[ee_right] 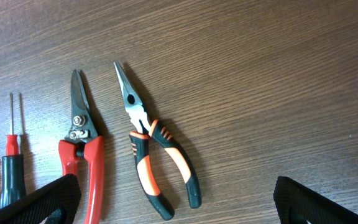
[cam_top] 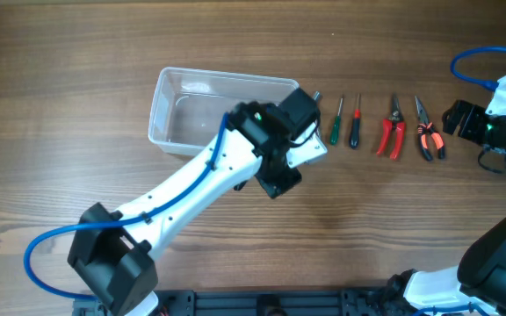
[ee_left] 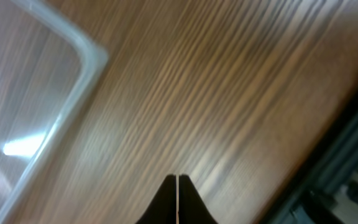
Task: Pack container
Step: 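Slide the container rightward toward the tools with the left gripper, then release the container and retract the left arm to the side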
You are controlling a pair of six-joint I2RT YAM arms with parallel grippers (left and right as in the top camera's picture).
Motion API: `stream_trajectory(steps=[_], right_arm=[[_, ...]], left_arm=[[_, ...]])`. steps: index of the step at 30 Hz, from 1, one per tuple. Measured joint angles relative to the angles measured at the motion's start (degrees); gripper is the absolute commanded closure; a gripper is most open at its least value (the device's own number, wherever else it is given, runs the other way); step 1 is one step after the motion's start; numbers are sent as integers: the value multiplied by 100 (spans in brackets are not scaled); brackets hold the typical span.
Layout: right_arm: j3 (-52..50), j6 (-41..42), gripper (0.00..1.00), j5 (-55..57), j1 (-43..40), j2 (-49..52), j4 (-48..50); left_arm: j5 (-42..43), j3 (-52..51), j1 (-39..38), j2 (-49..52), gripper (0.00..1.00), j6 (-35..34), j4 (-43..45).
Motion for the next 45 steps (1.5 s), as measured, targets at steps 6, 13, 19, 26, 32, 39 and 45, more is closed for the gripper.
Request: stream_trajectory(steps=[6,13,19,26,32,39,45], right_arm=[[0,0,0,0,0,0,-2],[0,0,0,0,0,0,-2],[0,0,0,0,0,0,-2],[0,2,0,0,0,0,-2],[0,2,0,2,0,0,-2],[0,140,0,0,0,0,-2],[0,584,0,0,0,0,-4]], left_arm=[[24,-804,-15,11,96,153,1287],[-461,-1325,-15,208,96,177,2328],[-938,-1394,-4,476,96,177,3003],[-1097,-1394,170,498,96,175,3329],[-1134,-1384,236,498,86,138,3364],[-1150,-540,210,492,23,-306,3062],[-929,962,127,133,21,-1209,2319]])
